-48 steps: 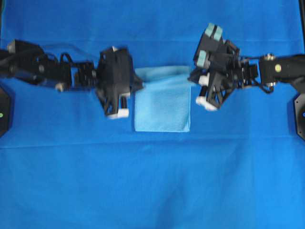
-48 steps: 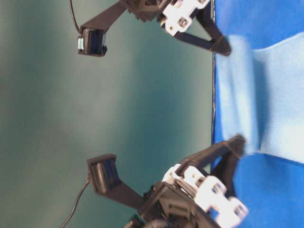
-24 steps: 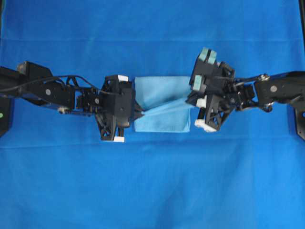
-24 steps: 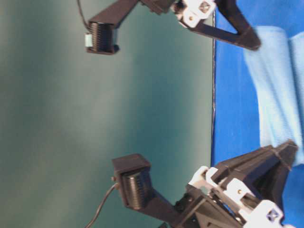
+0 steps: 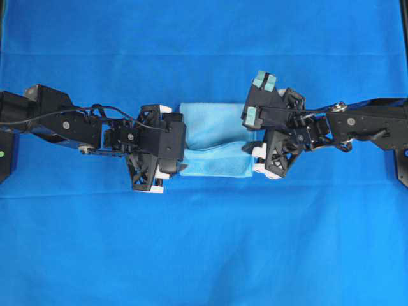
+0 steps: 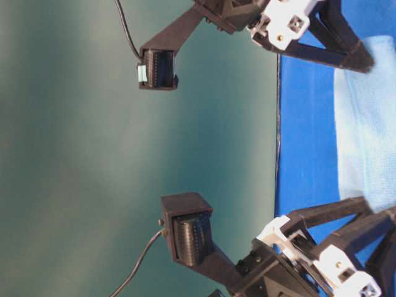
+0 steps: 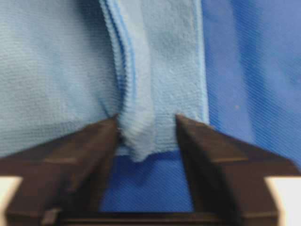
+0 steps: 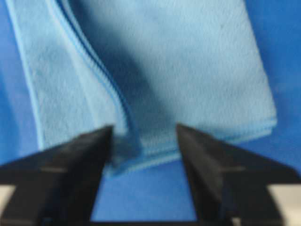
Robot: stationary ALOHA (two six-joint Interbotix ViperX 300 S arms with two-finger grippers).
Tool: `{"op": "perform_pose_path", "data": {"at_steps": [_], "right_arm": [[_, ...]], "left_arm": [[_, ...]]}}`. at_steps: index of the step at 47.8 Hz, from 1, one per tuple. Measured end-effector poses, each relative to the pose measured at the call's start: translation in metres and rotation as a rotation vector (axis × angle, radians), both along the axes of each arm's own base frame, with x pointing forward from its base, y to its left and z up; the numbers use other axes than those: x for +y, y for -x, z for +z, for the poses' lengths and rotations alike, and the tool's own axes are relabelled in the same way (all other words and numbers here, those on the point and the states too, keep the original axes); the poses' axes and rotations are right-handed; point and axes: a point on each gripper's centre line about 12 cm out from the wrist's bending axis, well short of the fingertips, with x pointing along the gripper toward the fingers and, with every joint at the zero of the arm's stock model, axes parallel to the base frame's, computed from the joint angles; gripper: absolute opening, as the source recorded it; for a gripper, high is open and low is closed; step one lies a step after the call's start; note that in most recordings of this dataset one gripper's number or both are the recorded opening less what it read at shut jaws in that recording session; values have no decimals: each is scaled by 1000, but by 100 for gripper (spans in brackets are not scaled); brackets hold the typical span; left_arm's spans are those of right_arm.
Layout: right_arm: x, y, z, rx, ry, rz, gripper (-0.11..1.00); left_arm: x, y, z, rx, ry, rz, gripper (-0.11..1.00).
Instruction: Fold the light blue towel.
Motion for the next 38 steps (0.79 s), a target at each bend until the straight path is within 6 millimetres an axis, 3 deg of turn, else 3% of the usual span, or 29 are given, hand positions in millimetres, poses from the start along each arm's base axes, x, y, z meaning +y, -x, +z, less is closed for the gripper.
{"op": "perform_pose_path", "data": {"at_steps": [3, 12, 19, 28, 38], "right_arm": [[1, -1, 1, -2, 2, 4, 58], [10, -4, 11, -30, 3, 27, 57], [30, -4, 37, -87, 10, 77, 57], [55, 5, 72, -127, 34, 127, 57], [51, 24, 107, -160, 74, 99, 57]], "left_arm": [[0, 0, 0, 0, -1, -1, 64], [-1, 2, 12, -6, -1, -3, 59], [-5, 7, 36, -25, 4, -13, 58], [-27, 23, 73, -57, 3, -80, 58], [-31, 49, 110, -138, 10, -97, 58]]}}
